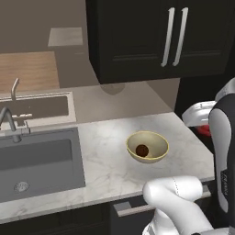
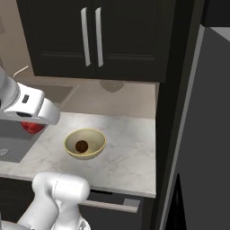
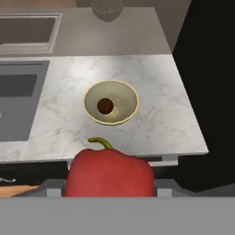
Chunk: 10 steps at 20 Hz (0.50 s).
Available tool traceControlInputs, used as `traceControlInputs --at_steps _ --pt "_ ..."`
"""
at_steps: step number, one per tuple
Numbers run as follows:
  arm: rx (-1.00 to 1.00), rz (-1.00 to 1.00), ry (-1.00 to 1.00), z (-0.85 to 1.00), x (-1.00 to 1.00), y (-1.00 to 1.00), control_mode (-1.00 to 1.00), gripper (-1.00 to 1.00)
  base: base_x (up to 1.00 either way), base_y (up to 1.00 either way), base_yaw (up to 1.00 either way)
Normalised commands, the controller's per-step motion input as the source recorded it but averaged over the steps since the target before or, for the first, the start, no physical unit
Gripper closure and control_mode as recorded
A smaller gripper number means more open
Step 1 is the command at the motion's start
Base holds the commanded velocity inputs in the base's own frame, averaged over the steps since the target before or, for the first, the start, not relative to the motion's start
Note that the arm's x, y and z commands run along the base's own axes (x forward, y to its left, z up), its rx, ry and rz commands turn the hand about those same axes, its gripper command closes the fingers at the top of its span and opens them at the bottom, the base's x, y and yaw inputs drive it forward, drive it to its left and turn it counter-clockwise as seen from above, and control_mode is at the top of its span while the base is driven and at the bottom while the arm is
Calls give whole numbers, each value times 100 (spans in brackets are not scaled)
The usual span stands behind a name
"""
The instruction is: Take the bell pepper, bell pepper, and orange from the freezer and place them in the bowl on the counter.
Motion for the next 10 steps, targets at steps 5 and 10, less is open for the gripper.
traceControlInputs --at_steps 5,10 --pt "0 0 0 0 0 0 100 100 38 0 0" --pt "0 0 1 -4 57 0 -100 100 11 0 0"
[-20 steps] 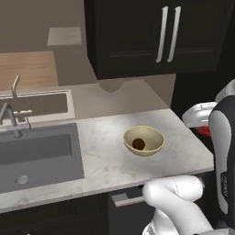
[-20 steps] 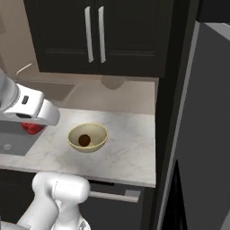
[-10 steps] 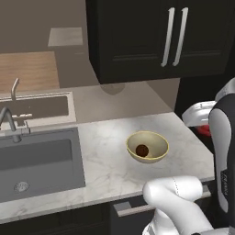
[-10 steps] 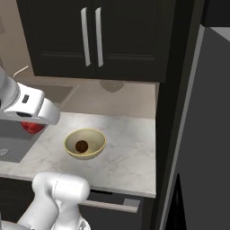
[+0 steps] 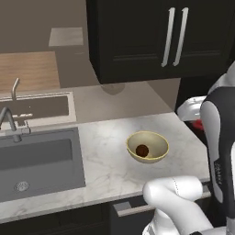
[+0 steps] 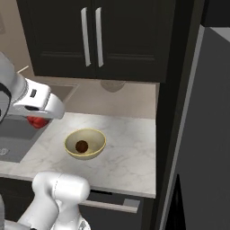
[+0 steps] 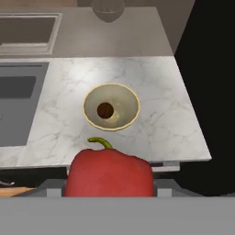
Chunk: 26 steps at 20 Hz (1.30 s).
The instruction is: Take the bell pepper, bell pepper, and orange from the freezer and place them in the bowl on the counter.
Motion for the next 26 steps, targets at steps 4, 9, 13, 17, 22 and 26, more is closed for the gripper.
traceControlInputs --at_steps 4,9,13,17,22,26 --pt "0 1 8 -21 91 0 -100 100 0 0 0" --pt "0 2 13 -64 79 0 -100 100 0 0 0" --pt "0 2 8 -97 47 0 -100 100 0 0 0" --pt "0 0 8 -79 43 -6 -100 100 0 0 0" --pt "0 0 3 -72 45 0 -100 100 0 0 0" --pt "0 0 2 -56 44 0 -100 100 0 0 0"
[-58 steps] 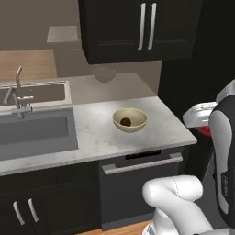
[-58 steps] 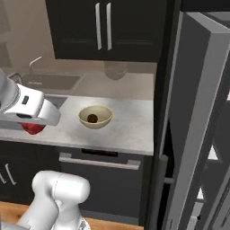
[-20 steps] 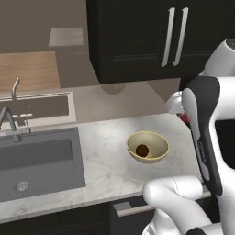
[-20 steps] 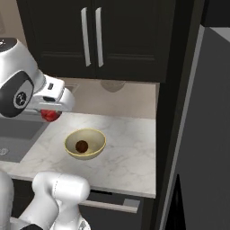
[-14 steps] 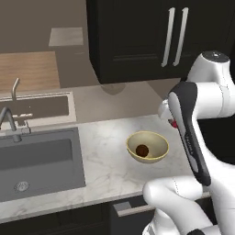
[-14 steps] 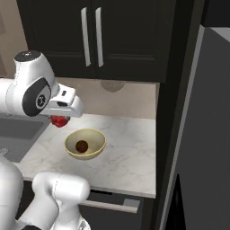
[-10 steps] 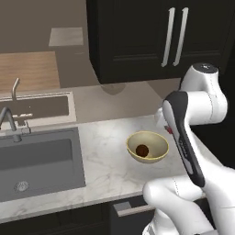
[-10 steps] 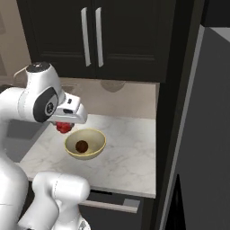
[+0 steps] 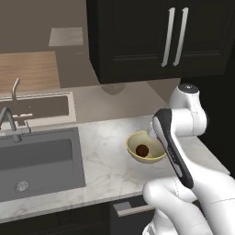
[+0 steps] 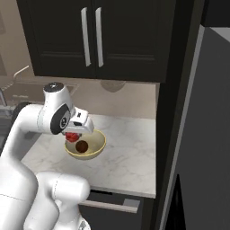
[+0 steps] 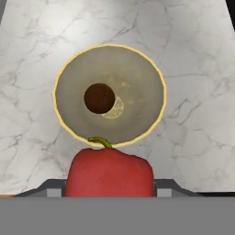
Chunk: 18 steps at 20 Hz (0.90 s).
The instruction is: Take the bell pepper, bell pepper, and orange from the freezer and place them in the bowl on the counter.
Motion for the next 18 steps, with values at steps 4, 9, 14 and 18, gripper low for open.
traceControlInputs --at_steps 4,9,14,18 --pt "0 0 2 -53 40 -2 -100 100 0 0 0" --pt "0 0 0 -52 23 -9 -100 100 0 0 0" --pt "0 0 0 -45 24 -8 -100 100 0 0 0" --pt "0 0 0 -14 22 0 -100 100 0 0 0"
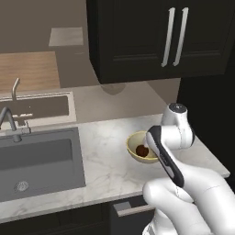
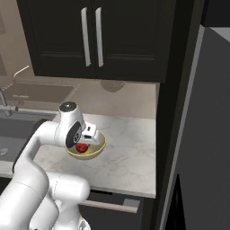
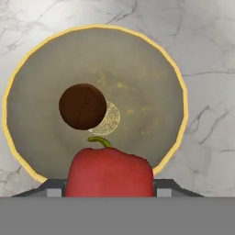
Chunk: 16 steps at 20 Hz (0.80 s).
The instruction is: Take the bell pepper, bell pepper, and orange from the freezer and place them in the bowl on the counter.
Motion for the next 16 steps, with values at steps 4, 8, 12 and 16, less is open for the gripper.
traceControlInputs --at_steps 4,8,12,16 --pt "0 0 0 -11 23 0 -100 100 0 0 0" --pt "0 0 0 -9 24 0 -100 100 0 0 0" --pt "0 0 1 -8 30 -4 -100 100 0 0 0" --pt "0 0 3 -11 27 -7 -100 100 0 0 0"
